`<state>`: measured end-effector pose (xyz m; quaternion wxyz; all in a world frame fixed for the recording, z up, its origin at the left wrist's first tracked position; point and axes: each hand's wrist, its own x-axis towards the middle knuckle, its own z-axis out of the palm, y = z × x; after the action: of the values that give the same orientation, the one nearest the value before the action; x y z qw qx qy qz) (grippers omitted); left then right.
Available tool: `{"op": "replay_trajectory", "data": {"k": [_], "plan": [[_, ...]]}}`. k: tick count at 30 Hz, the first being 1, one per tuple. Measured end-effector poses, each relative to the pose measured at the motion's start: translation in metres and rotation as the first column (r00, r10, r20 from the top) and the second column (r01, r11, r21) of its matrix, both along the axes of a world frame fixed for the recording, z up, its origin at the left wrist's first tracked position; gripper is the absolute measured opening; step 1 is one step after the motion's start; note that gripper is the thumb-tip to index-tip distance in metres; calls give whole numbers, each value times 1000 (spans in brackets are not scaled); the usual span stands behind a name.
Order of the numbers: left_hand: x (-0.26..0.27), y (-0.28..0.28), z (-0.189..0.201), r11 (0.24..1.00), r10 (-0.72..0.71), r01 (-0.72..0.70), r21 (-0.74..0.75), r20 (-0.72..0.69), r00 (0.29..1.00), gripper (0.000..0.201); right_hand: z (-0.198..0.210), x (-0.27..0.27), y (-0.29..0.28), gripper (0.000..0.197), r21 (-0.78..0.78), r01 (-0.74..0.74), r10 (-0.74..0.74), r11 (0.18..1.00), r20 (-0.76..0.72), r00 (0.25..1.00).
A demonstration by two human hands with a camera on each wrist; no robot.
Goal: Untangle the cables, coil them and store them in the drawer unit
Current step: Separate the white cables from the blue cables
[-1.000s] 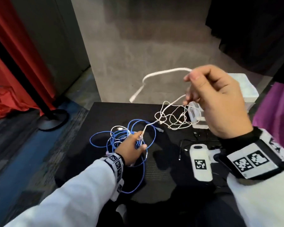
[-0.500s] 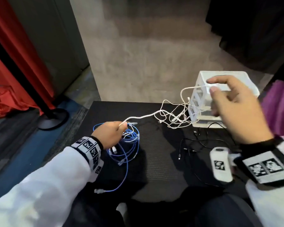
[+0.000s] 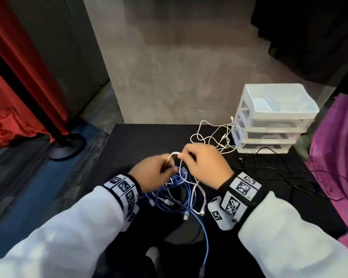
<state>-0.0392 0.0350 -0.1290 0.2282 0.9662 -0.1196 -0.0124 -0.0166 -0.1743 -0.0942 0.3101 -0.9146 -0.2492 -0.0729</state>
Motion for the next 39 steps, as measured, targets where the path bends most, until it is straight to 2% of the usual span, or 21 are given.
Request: {"op": "replay_trajectory", "data": {"k": [2, 4, 8, 10, 12, 14, 16, 20, 23, 27, 29, 31, 33, 36, 39], "plan": [[-5, -1, -35, 998, 49, -53, -16, -212, 976, 31, 13, 1, -2, 28, 109, 19, -21, 994, 21, 1000], [-9, -1, -66, 993, 114, -110, 29, -272, 956, 45, 31, 1, -6, 30, 230, 42, -48, 972, 20, 999], [0, 2, -74, 973, 219, -208, 99, -123, 968, 61, 73, 3, -25, 33, 460, 87, -105, 883, 13, 994], [10, 15, -75, 958, 280, -274, 81, -86, 956, 72, 103, 8, -42, 31, 593, 105, -168, 798, 52, 984], [15, 36, -81, 943, 314, -299, 148, -95, 945, 80, 141, 14, -65, 24, 711, 89, -273, 698, 149, 950], [14, 59, -89, 910, 380, -354, 218, -91, 921, 78, 177, 15, -86, 26, 798, 99, -357, 594, 151, 922], [14, 74, -96, 892, 430, -413, 183, -65, 901, 68, 198, 15, -100, 30, 819, 95, -327, 567, 118, 938], [18, 76, -96, 902, 430, -426, 63, -65, 900, 77, 192, 29, -102, 26, 635, 91, -186, 767, 84, 979], [14, 71, -104, 892, 434, -417, 172, -72, 898, 76, 160, 63, -98, 23, 521, 132, -145, 843, -15, 989], [0, 68, -120, 886, 400, -382, 264, -16, 916, 89, 103, 112, -91, 21, 409, 217, -163, 887, -164, 973], [-6, 67, -126, 888, 395, -378, 262, -15, 919, 91, 71, 132, -95, 22, 334, 327, -251, 884, -250, 935], [-10, 65, -131, 885, 401, -385, 262, -9, 916, 92, 40, 150, -105, 24, 276, 452, -365, 849, -312, 877], [-13, 63, -136, 881, 409, -395, 259, -1, 912, 92, 10, 167, -118, 23, 160, 508, -448, 847, -301, 842], [-14, 61, -140, 878, 416, -407, 252, 20, 909, 90, -16, 169, -122, 20, -68, 435, -433, 898, -313, 845], [-14, 62, -140, 883, 416, -408, 234, 15, 909, 88, -22, 152, -120, 55, -136, 354, -379, 925, -365, 850]]}}
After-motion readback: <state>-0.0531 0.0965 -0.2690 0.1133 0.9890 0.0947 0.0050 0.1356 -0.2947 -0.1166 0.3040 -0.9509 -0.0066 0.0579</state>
